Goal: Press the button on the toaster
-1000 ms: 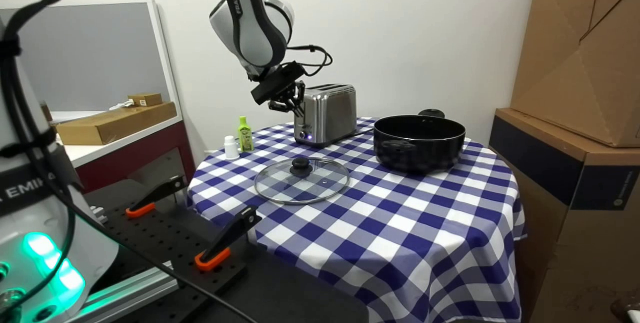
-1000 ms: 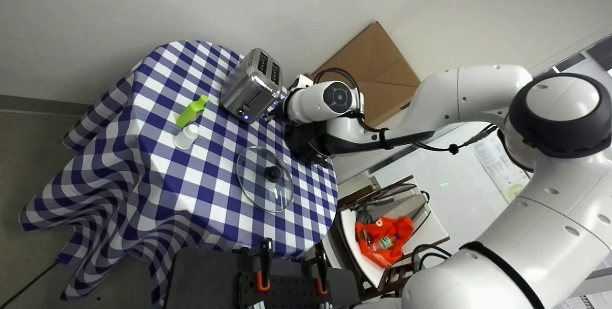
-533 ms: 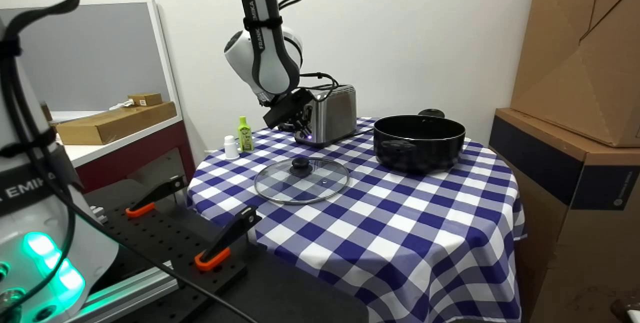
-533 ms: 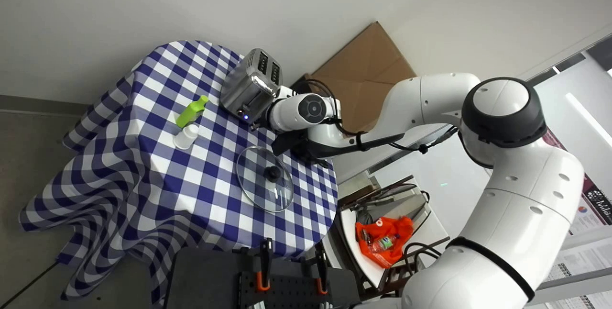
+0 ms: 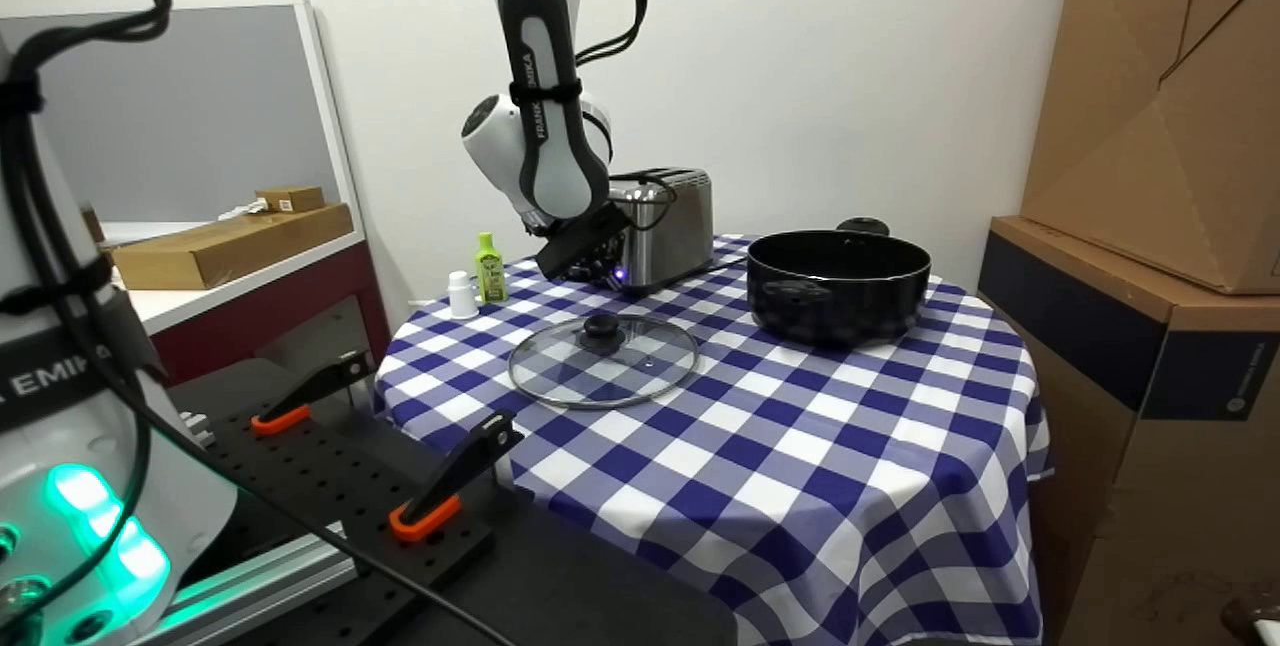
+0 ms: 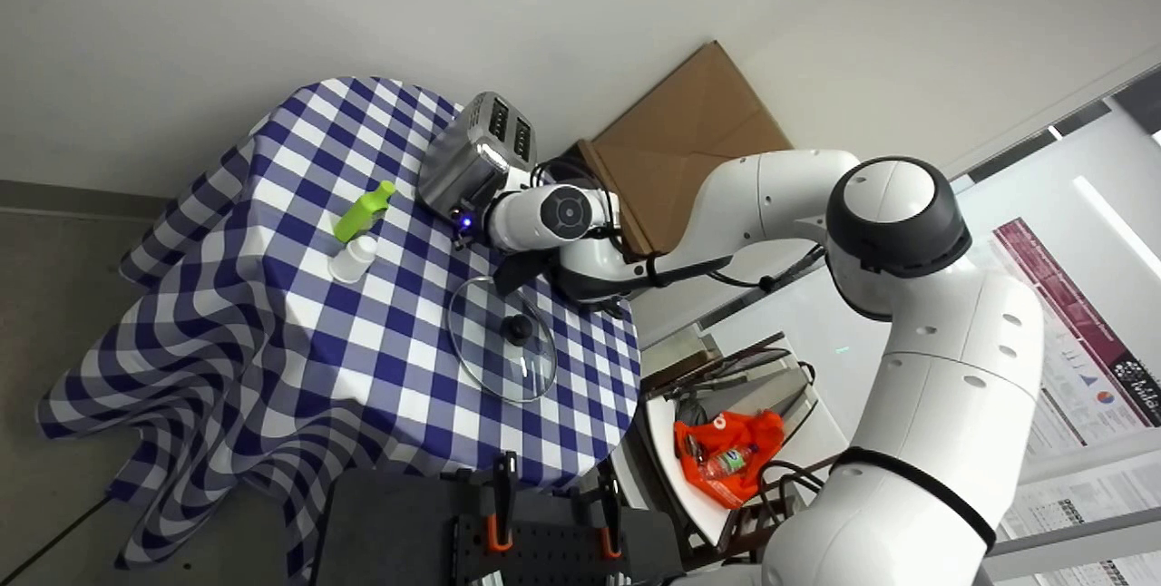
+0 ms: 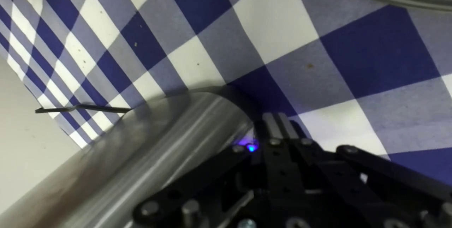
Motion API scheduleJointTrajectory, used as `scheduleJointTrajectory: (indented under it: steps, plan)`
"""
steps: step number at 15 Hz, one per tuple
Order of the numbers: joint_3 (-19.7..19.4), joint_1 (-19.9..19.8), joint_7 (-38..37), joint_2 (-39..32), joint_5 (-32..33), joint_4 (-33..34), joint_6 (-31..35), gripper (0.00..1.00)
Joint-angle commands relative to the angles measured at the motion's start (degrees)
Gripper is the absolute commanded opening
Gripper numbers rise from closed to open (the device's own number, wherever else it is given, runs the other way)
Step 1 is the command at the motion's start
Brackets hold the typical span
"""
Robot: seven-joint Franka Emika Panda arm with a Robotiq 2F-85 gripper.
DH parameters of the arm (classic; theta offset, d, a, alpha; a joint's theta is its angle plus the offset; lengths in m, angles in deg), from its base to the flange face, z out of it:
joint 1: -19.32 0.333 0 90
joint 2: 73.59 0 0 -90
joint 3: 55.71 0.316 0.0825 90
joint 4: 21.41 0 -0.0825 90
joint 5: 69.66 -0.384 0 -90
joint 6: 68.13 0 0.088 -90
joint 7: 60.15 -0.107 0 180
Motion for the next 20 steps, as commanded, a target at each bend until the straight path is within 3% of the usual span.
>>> scheduleJointTrajectory:
  steps: [1, 20]
  plan:
    - [0.97, 0.10, -1.42, -2.18, 1.98, 2.98, 0.00, 0.00]
    - [1.99, -1.64, -1.40, 0.00, 9.02, 1.35, 0.55, 0.00]
